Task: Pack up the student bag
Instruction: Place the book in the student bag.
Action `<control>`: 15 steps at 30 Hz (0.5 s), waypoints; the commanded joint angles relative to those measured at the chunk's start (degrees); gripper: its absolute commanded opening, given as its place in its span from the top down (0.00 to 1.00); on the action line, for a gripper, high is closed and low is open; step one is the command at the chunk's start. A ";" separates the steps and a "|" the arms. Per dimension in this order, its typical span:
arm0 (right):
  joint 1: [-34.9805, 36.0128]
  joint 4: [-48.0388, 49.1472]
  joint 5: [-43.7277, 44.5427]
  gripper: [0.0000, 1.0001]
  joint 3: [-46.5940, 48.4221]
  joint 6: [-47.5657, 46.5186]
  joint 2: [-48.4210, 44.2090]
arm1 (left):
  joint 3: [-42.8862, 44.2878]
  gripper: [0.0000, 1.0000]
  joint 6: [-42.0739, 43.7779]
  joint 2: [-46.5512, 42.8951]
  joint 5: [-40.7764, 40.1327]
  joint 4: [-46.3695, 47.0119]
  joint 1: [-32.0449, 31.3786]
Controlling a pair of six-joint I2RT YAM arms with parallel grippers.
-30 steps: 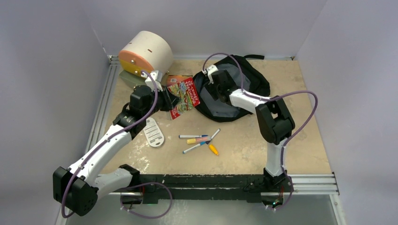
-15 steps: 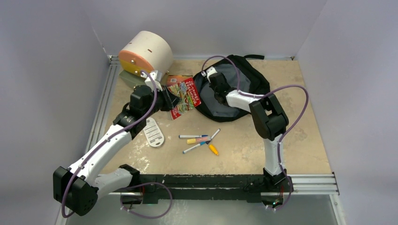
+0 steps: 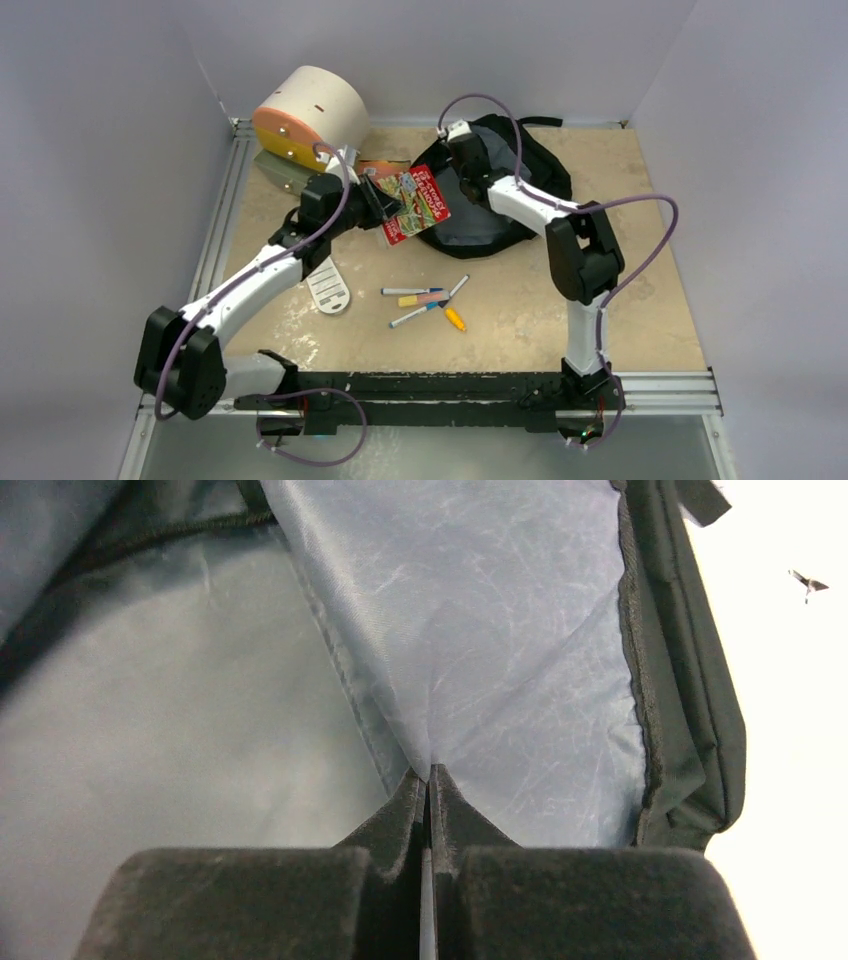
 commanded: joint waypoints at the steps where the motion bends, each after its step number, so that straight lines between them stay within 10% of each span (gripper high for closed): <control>1: -0.27 -1.73 -3.37 1.00 3.92 6.75 -7.46 | 4.02 1.00 -6.97 4.82 2.68 11.75 -0.16; 15: -0.40 -1.73 -6.08 1.00 1.87 8.77 -13.50 | 12.63 1.00 -15.03 24.04 7.29 26.42 -0.54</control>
